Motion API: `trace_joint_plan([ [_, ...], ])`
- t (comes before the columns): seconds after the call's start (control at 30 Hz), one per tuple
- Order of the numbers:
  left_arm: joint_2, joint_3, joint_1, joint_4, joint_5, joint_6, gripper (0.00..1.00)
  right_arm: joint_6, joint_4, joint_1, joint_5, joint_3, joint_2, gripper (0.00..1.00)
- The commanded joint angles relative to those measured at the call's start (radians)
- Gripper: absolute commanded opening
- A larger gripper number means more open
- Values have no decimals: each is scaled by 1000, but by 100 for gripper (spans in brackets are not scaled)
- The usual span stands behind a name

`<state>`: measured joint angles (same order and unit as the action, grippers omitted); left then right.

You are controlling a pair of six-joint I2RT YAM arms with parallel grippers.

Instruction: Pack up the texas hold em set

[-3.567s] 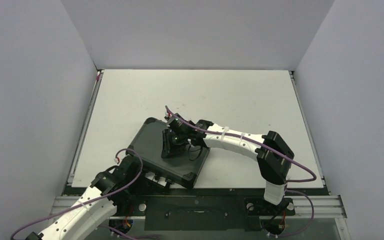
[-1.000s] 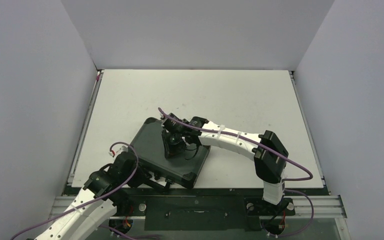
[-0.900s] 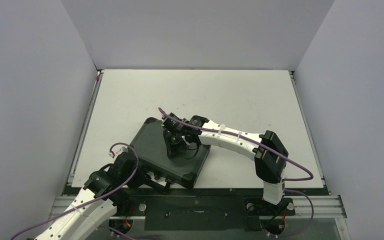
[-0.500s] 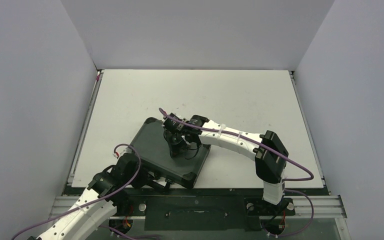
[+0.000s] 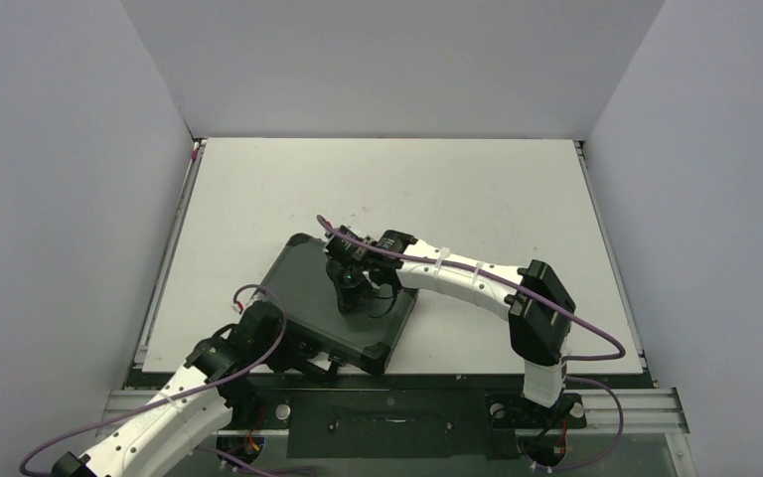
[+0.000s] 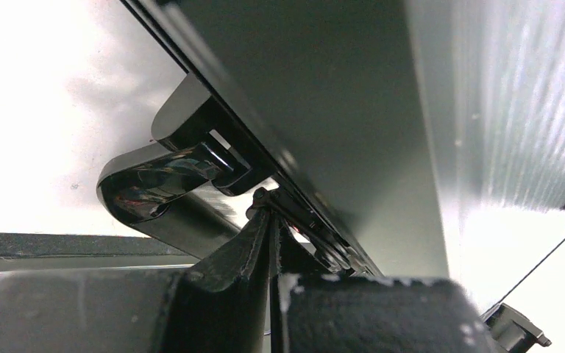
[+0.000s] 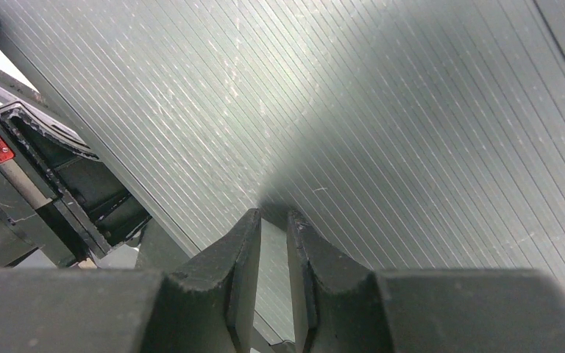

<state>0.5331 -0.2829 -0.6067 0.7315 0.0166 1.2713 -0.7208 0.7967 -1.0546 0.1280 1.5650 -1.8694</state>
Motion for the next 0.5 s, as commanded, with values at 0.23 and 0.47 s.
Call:
trace_joint_plan([
  [0.23,87,6,3,-39,-42,21,0,32,74,3,-56,-91,-35,18],
  [0.47,146,21,2,-49,-66,28,0,28,59,4,-56,-135,-13,18],
])
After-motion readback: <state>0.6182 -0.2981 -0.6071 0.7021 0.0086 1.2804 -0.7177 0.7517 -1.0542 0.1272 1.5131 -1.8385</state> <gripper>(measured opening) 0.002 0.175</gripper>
